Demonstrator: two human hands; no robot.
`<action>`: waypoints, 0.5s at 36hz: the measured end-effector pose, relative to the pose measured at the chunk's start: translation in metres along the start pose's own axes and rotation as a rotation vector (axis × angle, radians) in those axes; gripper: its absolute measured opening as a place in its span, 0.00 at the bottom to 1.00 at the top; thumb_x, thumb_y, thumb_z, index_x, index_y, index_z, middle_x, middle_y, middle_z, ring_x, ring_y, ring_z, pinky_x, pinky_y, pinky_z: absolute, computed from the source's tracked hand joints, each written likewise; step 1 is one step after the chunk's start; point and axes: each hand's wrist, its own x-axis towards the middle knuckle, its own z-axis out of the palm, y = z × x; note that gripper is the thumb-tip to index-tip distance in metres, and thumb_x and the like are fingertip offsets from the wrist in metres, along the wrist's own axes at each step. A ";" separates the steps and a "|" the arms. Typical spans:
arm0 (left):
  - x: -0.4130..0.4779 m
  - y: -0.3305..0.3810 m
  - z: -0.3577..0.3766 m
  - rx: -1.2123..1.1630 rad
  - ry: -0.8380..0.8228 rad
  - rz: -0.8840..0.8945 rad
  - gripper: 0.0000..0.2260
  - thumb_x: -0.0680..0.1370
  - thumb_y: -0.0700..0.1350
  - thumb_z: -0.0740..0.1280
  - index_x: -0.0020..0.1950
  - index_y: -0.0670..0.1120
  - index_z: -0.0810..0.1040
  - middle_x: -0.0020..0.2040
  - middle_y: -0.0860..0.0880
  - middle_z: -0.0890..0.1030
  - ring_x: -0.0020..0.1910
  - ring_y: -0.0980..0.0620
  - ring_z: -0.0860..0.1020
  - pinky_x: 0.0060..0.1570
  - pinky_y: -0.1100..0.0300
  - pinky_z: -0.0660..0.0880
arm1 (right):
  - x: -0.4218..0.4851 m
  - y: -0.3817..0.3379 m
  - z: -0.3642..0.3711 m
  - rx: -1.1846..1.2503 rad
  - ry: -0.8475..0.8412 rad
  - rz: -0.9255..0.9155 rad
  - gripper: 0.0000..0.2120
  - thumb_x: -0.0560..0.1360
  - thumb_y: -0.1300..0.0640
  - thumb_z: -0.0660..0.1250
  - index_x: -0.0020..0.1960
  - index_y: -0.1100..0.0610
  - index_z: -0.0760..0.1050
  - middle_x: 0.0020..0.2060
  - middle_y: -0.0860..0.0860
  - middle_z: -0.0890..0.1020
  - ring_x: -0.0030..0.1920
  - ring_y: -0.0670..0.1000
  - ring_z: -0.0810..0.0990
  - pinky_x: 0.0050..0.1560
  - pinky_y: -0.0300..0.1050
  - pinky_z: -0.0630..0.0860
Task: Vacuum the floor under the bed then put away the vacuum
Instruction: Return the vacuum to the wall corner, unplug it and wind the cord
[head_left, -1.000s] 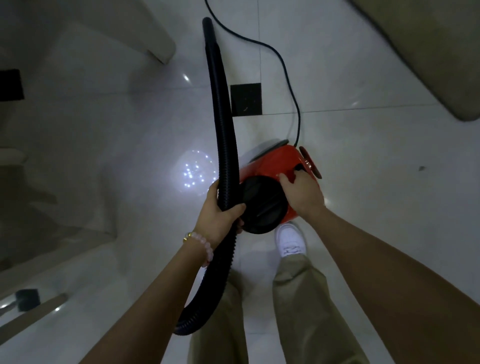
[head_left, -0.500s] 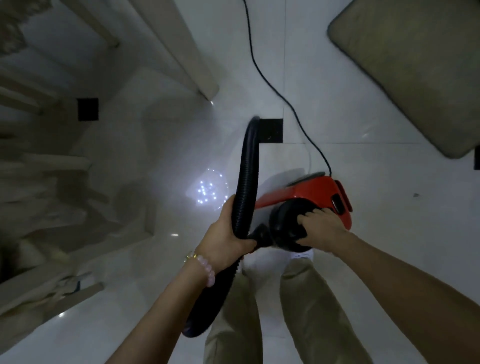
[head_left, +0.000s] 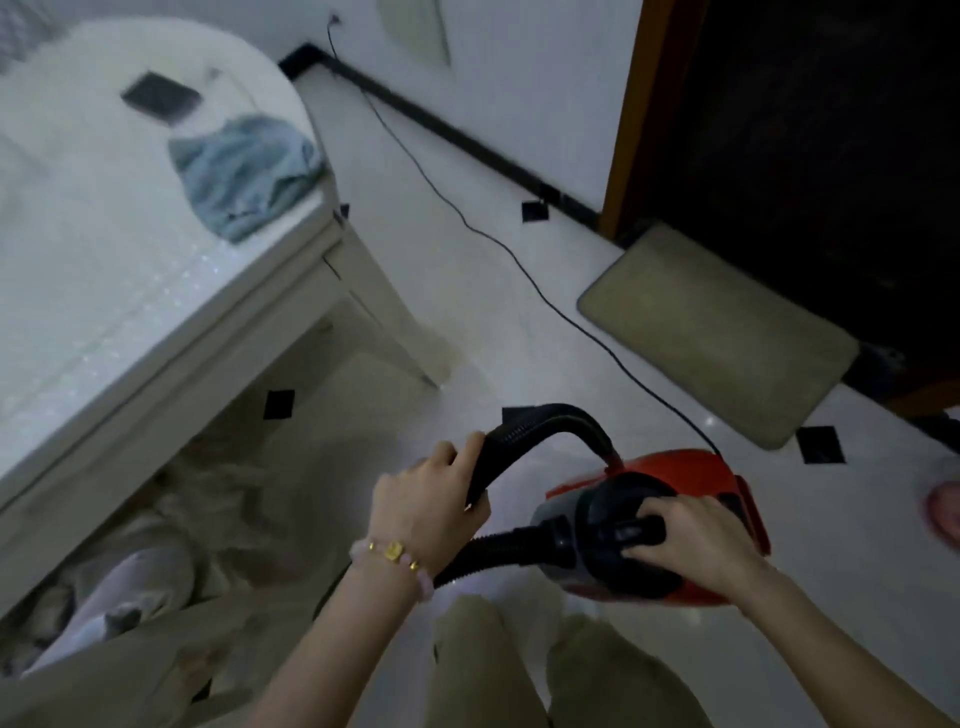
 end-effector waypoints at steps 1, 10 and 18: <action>-0.002 0.002 -0.012 -0.002 0.060 0.007 0.20 0.72 0.52 0.62 0.64 0.54 0.68 0.46 0.53 0.80 0.38 0.46 0.81 0.27 0.61 0.63 | -0.007 0.000 -0.010 0.001 0.021 -0.006 0.18 0.67 0.36 0.66 0.50 0.46 0.79 0.45 0.45 0.84 0.46 0.48 0.81 0.41 0.44 0.73; 0.030 -0.010 -0.085 -0.102 0.309 -0.059 0.19 0.72 0.59 0.59 0.61 0.58 0.68 0.47 0.55 0.80 0.38 0.43 0.82 0.31 0.55 0.74 | -0.012 0.010 -0.082 0.184 0.112 0.120 0.20 0.66 0.36 0.69 0.54 0.43 0.78 0.47 0.43 0.84 0.49 0.46 0.81 0.43 0.42 0.72; 0.129 -0.035 -0.130 -0.146 0.347 -0.105 0.22 0.74 0.65 0.58 0.65 0.59 0.67 0.56 0.57 0.78 0.51 0.46 0.81 0.40 0.54 0.75 | 0.062 0.005 -0.144 0.290 0.181 0.221 0.15 0.62 0.34 0.71 0.43 0.40 0.78 0.40 0.40 0.84 0.45 0.44 0.82 0.46 0.42 0.77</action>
